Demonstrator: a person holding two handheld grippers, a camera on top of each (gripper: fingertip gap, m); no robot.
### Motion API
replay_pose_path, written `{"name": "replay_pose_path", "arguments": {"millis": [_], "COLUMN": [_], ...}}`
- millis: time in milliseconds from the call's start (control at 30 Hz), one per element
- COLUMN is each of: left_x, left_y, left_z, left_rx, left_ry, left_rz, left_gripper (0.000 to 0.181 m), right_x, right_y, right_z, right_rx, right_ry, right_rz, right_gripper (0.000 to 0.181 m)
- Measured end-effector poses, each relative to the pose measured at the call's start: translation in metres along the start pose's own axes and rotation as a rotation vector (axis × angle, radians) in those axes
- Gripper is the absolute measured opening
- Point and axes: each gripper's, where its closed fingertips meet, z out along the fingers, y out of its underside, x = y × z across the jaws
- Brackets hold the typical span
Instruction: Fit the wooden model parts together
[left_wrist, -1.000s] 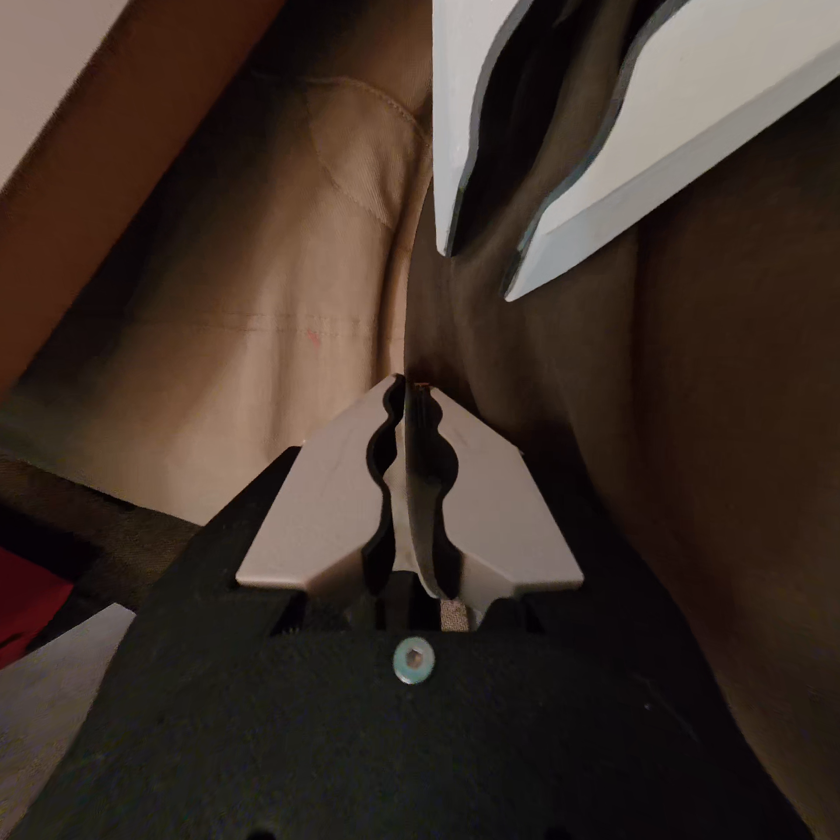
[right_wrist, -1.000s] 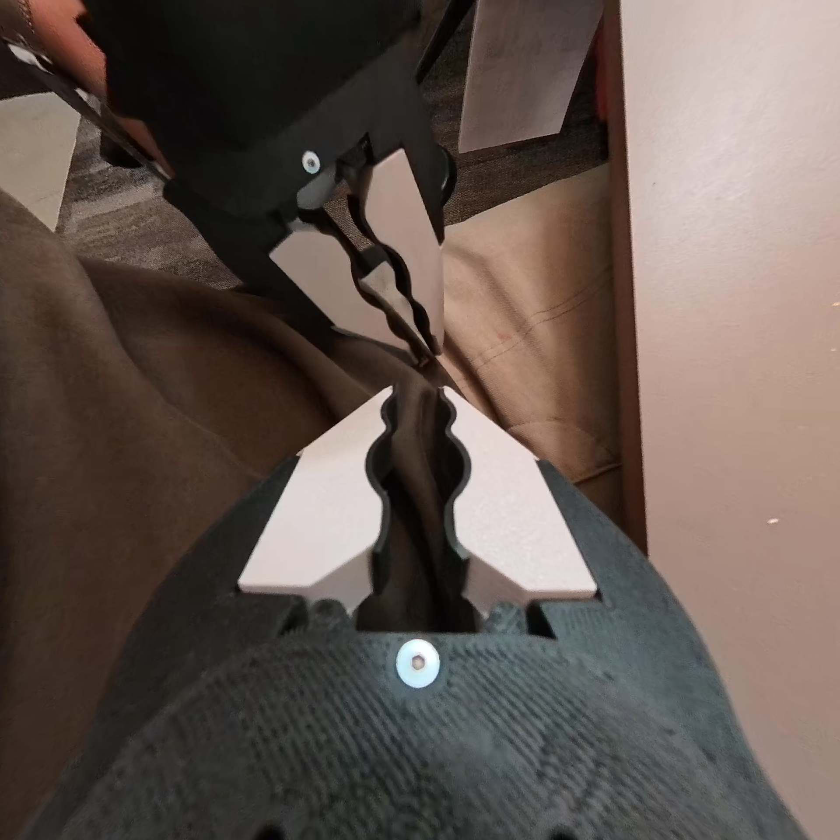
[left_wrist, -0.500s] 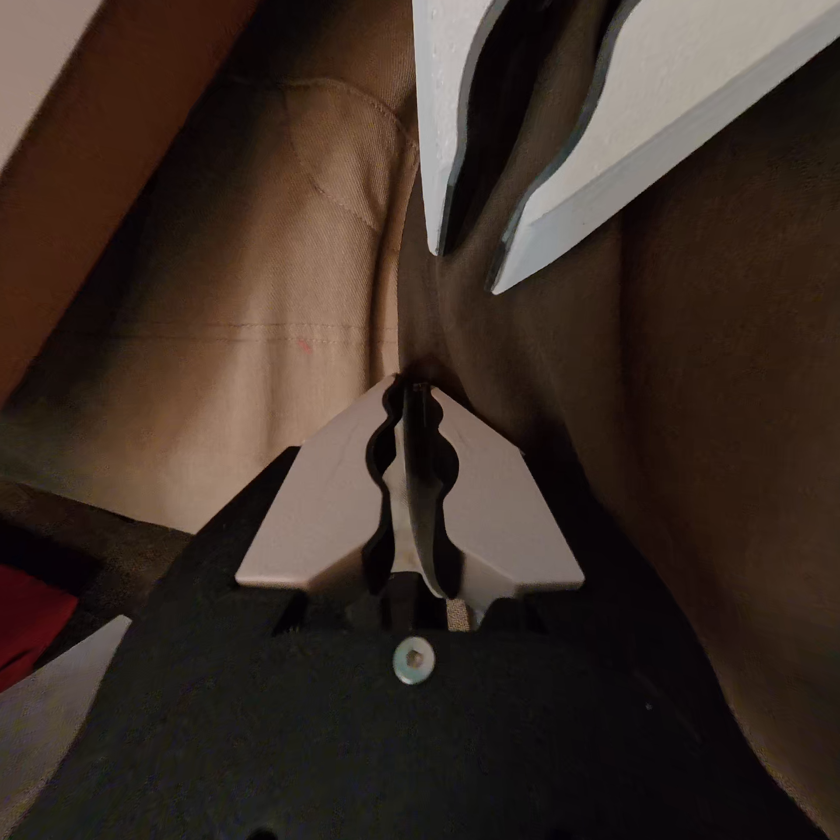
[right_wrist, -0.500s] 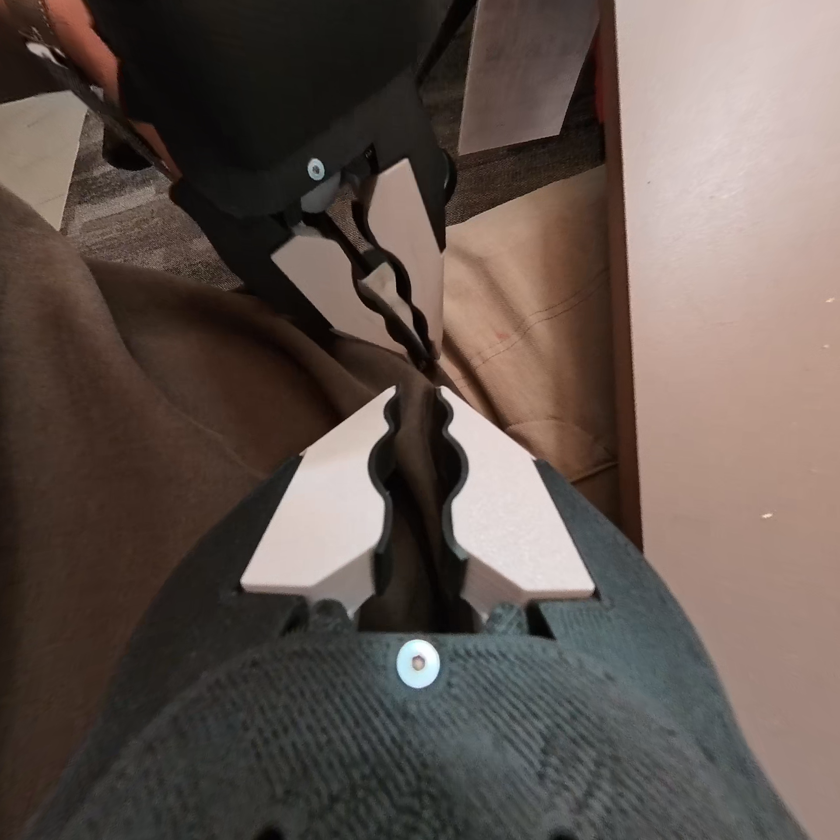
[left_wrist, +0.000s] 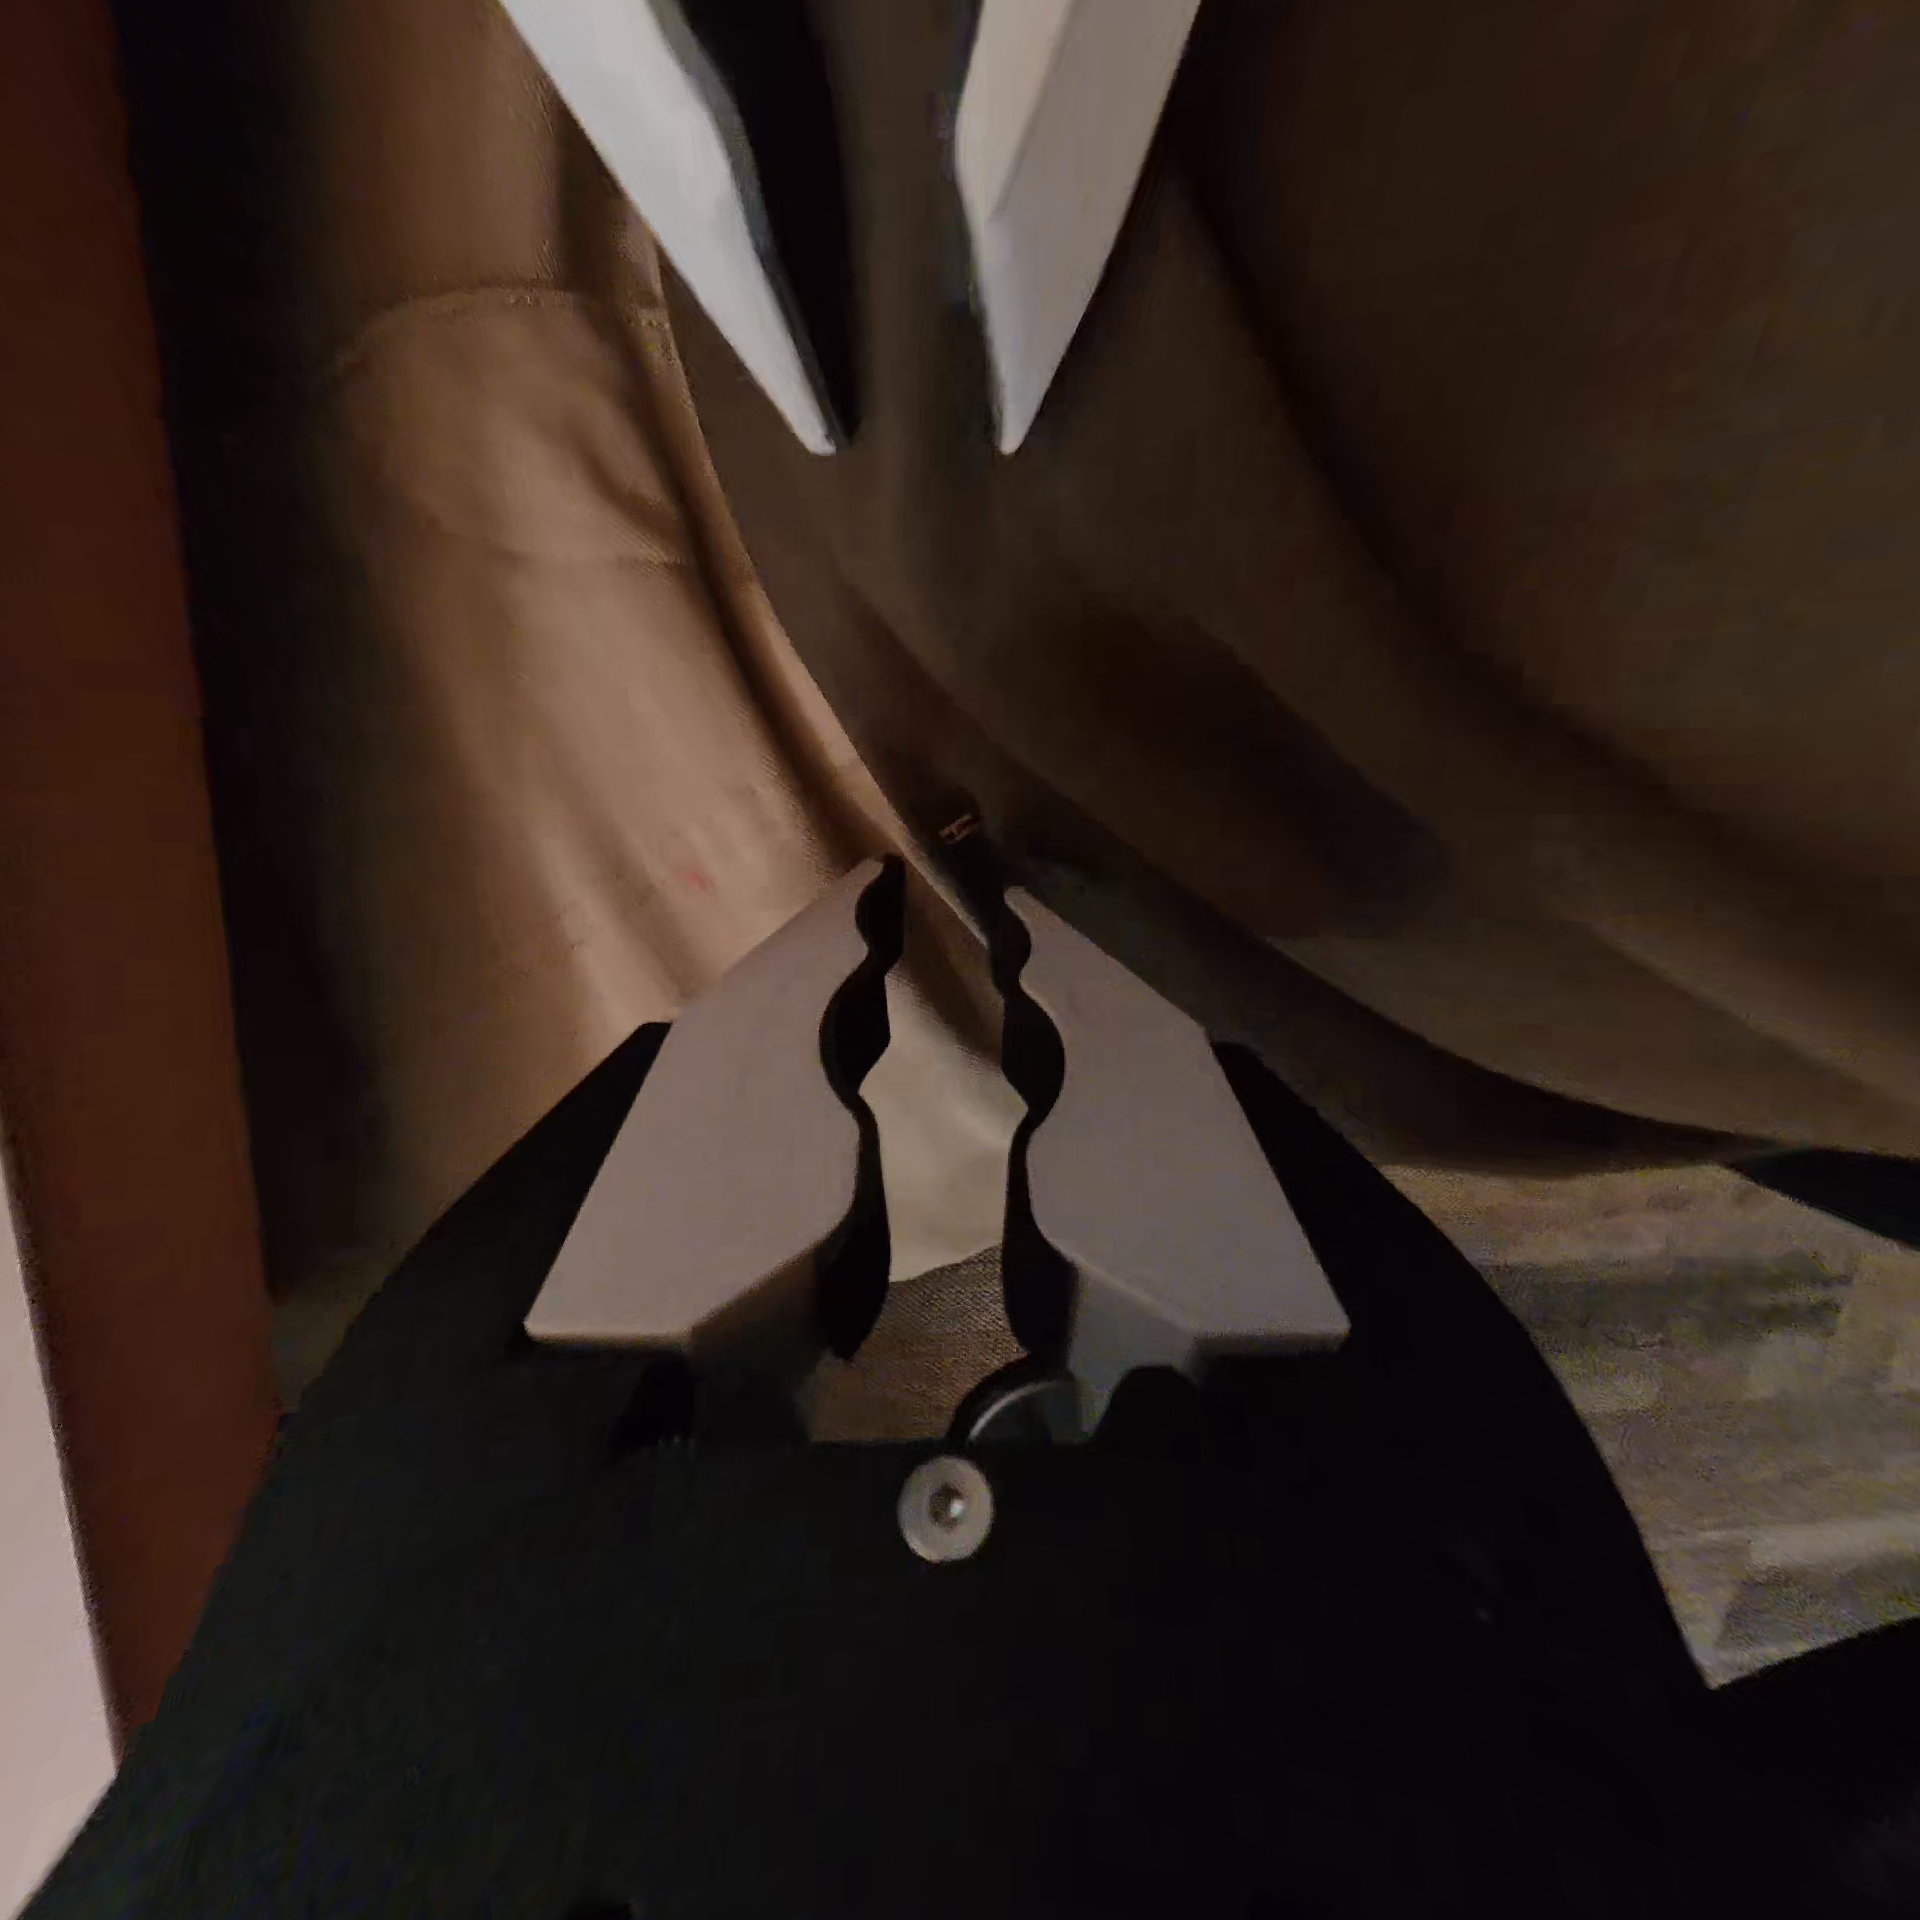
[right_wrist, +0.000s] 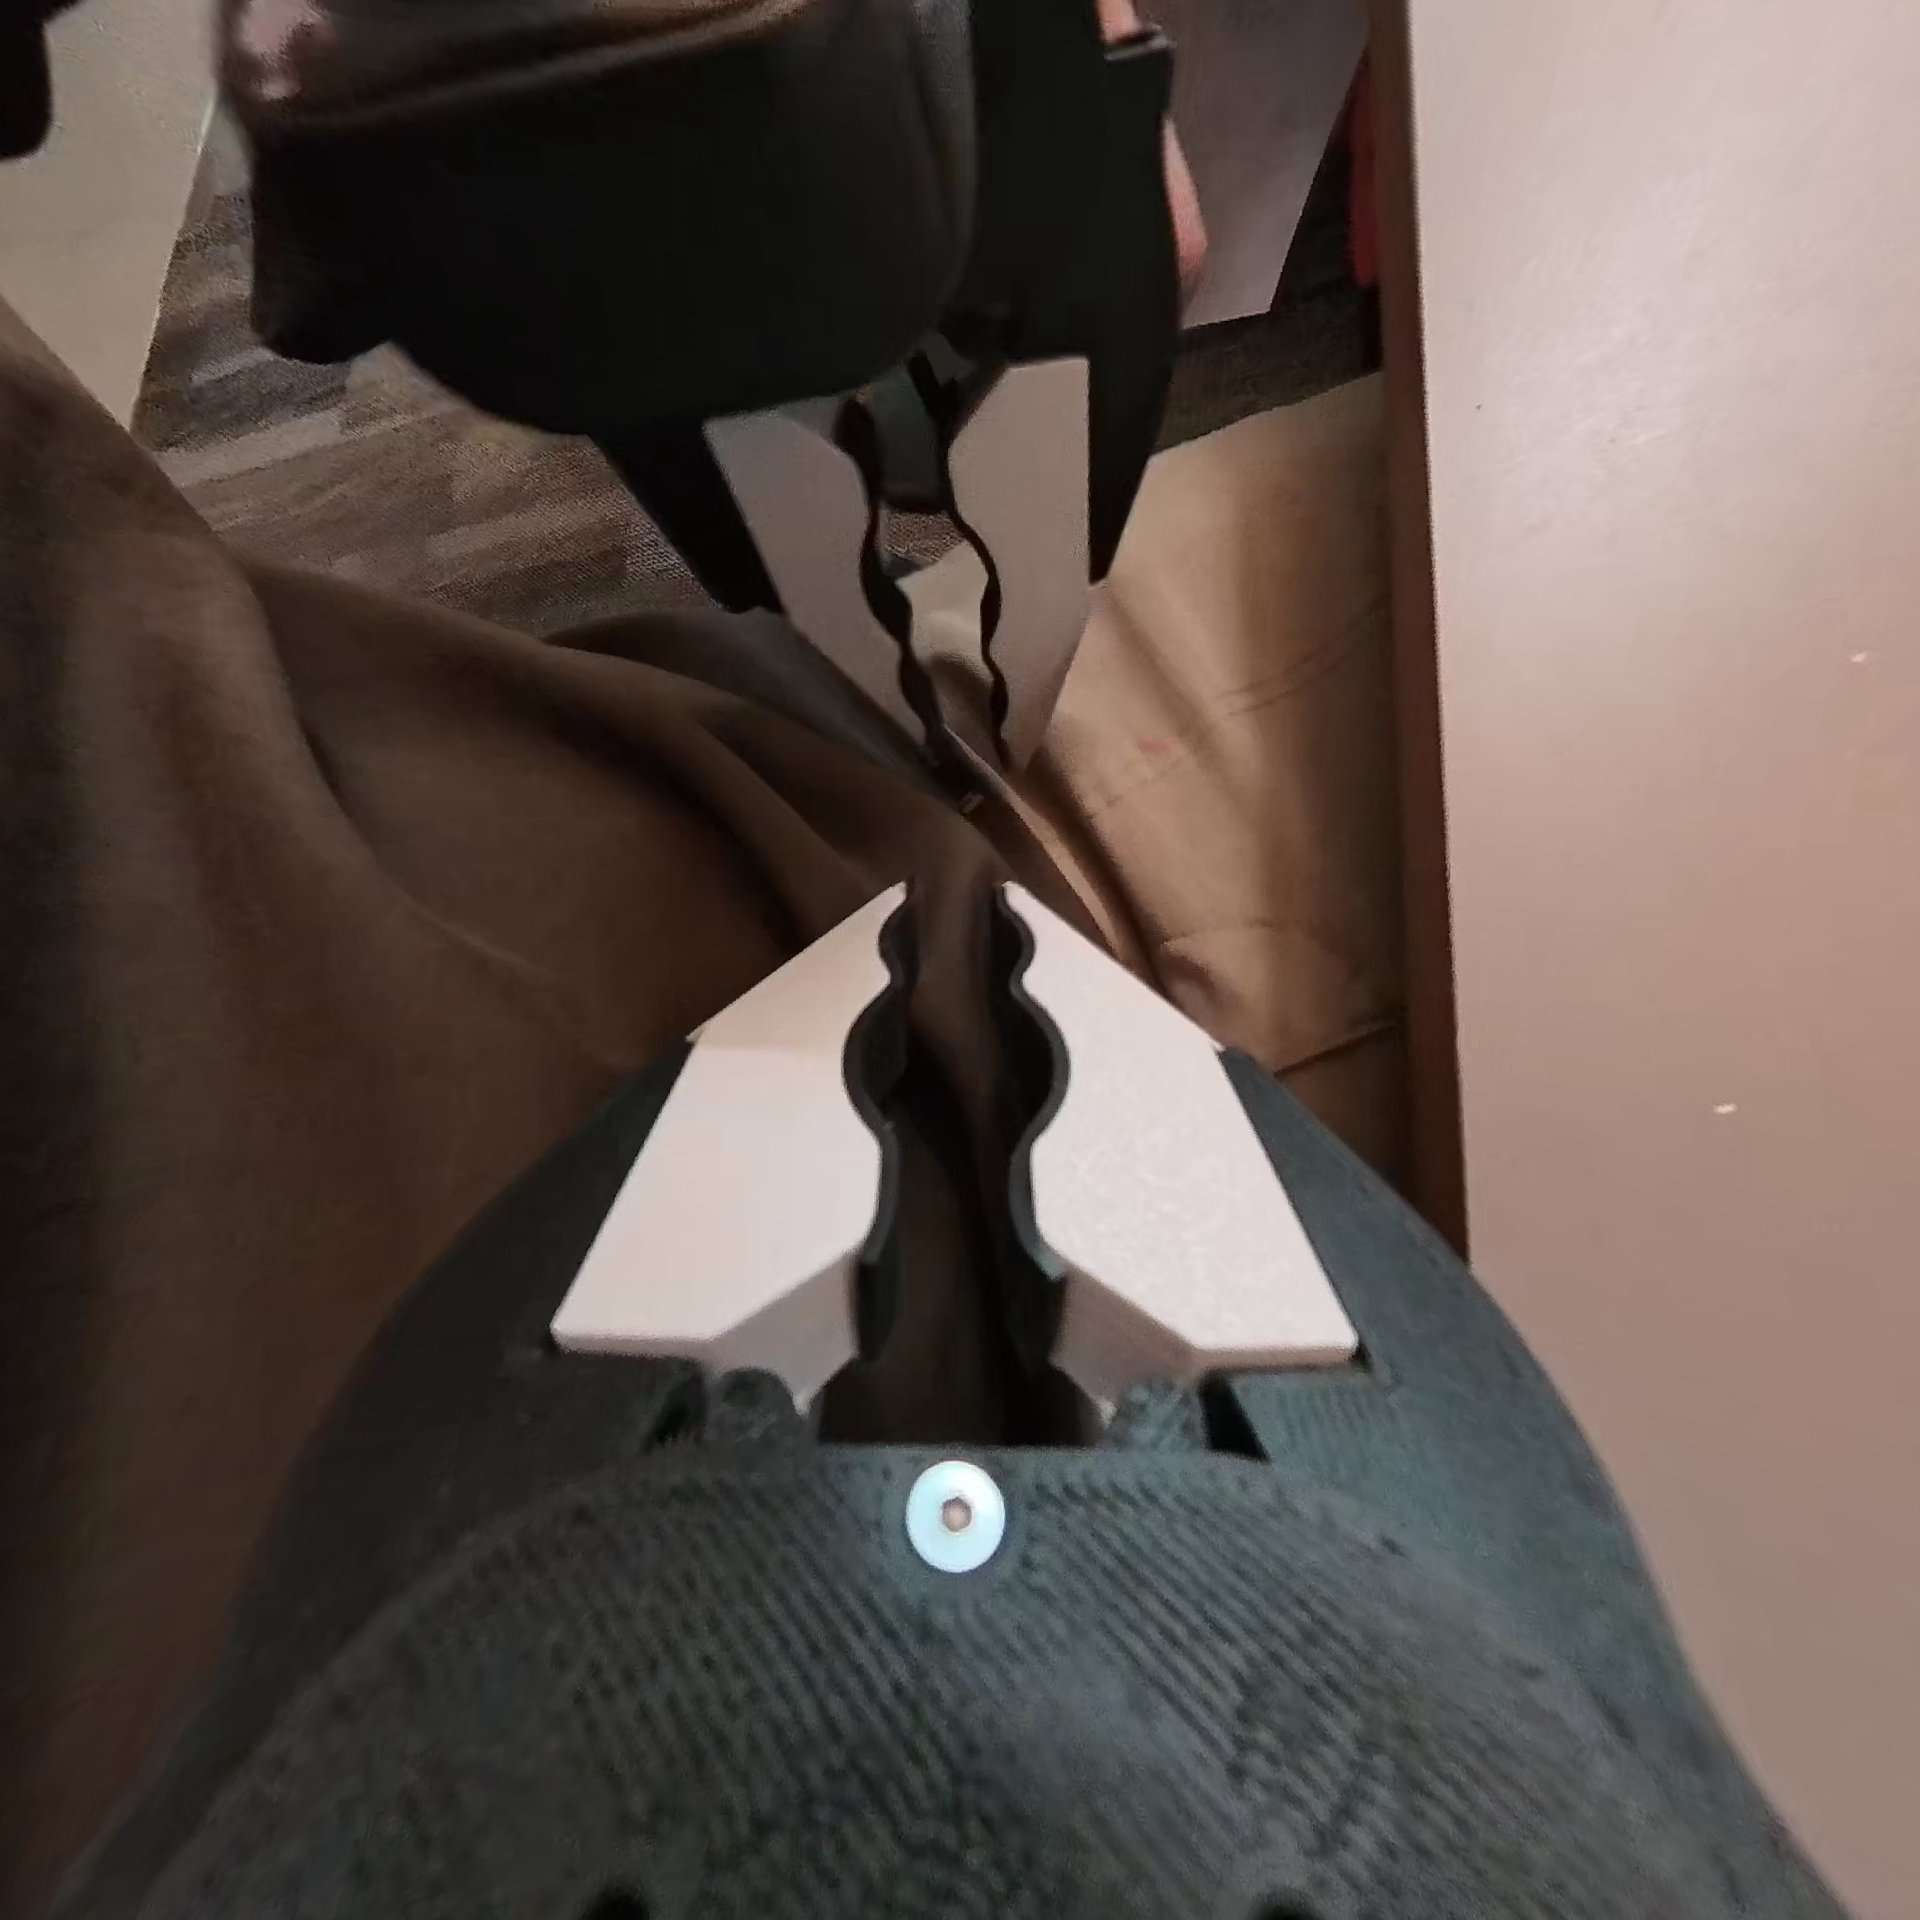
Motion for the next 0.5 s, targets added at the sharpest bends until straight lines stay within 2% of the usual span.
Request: {"name": "replay_pose_path", "arguments": {"millis": [200, 500], "left_x": [0.003, 0.002], "left_y": [-0.013, -0.009], "left_z": [0.004, 0.008], "left_rx": [0.05, -0.011], "left_ry": [0.089, 0.061], "left_rz": [0.078, 0.13], "left_gripper": [0.005, 0.006], "right_x": [0.0, -0.001], "right_y": [0.003, 0.003], "right_z": [-0.003, -0.003], "right_rx": [0.005, 0.009], "right_ry": [0.001, -0.005], "right_rz": [0.006, 0.011], "right_gripper": [0.011, 0.011]}}
